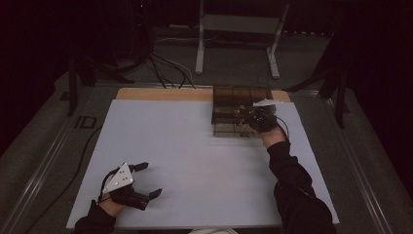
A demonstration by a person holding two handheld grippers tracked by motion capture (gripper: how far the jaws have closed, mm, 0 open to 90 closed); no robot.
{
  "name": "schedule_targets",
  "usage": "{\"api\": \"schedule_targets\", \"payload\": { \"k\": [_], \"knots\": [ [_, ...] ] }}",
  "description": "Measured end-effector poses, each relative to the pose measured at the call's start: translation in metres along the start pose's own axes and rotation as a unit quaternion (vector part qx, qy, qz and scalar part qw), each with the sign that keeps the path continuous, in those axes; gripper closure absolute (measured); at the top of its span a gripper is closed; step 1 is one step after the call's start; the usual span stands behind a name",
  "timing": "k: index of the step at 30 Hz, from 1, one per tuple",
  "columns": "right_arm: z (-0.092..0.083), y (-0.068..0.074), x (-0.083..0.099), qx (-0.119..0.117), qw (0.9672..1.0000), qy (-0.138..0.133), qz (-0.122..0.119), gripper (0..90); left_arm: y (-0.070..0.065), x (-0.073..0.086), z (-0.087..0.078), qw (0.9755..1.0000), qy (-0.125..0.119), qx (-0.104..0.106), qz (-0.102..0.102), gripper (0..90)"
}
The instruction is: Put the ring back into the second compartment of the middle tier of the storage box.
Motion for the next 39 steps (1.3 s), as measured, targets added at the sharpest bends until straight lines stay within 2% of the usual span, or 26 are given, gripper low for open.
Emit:
{"api": "schedule_targets", "payload": {
  "k": [16, 18, 20, 23, 25, 28, 31, 39],
  "knots": [
    [0.011, 0.002, 0.0, -0.002, 1.0, 0.004, 0.004, 86.3, 0.0, 0.002, 0.0, 1.0, 0.005, 0.001, 0.0, 0.8],
    [0.012, 0.001, -0.001, -0.002, 0.9999, -0.003, 0.014, 78.0, 0.0, 0.0, 0.0, 1.0, 0.001, 0.0, 0.001, 0.8],
    [0.012, 0.001, -0.001, 0.005, 0.9999, -0.01, 0.01, 70.9, 0.0, 0.001, 0.0, 1.0, 0.003, 0.0, 0.001, 0.8],
    [0.01, 0.002, -0.002, 0.003, 0.9997, -0.02, 0.01, 58.8, 0.0, 0.001, 0.0, 1.0, 0.003, 0.001, 0.0, 0.8],
    [0.007, 0.003, -0.002, -0.004, 0.9997, -0.02, 0.011, 53.0, 0.0, 0.001, 0.001, 1.0, 0.002, 0.0, 0.001, 0.8],
    [0.004, 0.005, -0.002, -0.003, 0.9997, -0.023, 0.008, 51.6, 0.0, 0.002, 0.001, 1.0, 0.006, 0.001, -0.001, 0.8],
    [-0.002, 0.006, -0.004, -0.008, 0.9993, -0.034, 0.015, 46.8, 0.0, 0.001, 0.002, 1.0, 0.004, 0.001, 0.001, 0.8],
    [-0.013, 0.012, -0.005, -0.029, 0.9989, -0.037, 0.009, 18.9, 0.001, 0.0, 0.005, 1.0, 0.007, 0.0, -0.003, 0.8]
  ]
}}
Point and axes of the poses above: each handheld gripper's, and its own axes: z roughly forward along the jaws, x roughly out of its underside, y roughly to its left, the point moved 6 cm from there along z, roughly forward along the jaws, and after that the axes turned 12 degrees about z, right-handed, at the moved point
